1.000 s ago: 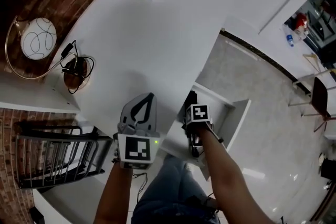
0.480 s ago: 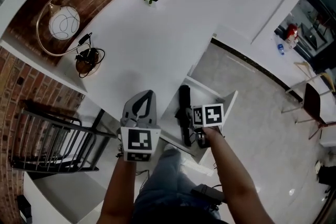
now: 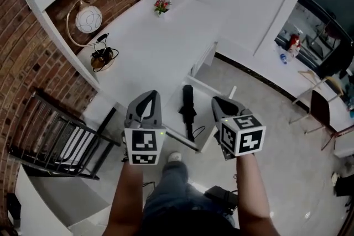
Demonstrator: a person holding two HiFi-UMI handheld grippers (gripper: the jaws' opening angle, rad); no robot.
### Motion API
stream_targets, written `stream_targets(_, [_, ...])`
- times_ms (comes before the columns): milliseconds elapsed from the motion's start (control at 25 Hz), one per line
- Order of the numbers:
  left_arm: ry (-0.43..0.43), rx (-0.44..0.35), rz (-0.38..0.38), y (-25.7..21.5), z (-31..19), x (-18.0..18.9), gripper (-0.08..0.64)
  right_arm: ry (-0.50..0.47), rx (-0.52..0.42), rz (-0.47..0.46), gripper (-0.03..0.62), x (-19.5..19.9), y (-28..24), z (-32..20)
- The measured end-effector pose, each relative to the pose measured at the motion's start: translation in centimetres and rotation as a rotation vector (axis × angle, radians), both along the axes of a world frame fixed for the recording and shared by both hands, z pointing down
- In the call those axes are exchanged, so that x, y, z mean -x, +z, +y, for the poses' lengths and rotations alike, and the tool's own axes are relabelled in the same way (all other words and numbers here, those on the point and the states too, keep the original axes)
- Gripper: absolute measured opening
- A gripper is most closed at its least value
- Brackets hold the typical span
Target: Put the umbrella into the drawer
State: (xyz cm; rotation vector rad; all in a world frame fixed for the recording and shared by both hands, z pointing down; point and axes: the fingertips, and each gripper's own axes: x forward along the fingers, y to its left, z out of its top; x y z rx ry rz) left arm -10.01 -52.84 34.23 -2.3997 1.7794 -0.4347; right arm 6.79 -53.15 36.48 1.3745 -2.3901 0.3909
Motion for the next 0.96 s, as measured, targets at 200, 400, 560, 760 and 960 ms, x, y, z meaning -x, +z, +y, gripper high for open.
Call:
stream_targets(200, [-0.014, -0.073, 0.021, -3.3, 3.7, -0.1, 0.002, 0.063, -0.235, -0.007, 0.0, -2.7, -6.8, 5.1])
stream_targets(400, [-0.027, -0.137, 0.025, -6.1, 6.1, 0.0, 0.002, 0.111, -0.403, 0.101, 0.0, -5.0, -10.1, 8.4])
stream_targets(560, [-0.029, -0.164, 0.028, -7.3, 6.8, 0.3, 0.002, 0.14, -0.422, 0.204, 0.0, -6.0, -10.5, 9.5])
stream_targets(760, [-0.015, -0.173, 0.025, -8.1, 6.9, 0.3, 0.002, 0.149, -0.31, 0.244, 0.0, -5.9, -9.4, 9.5])
stream_targets(960, [0.002, -0.164, 0.027, -8.1, 6.4, 0.7, 0.002, 0.149, -0.262, 0.281, 0.0, -5.1, -8.9, 8.9])
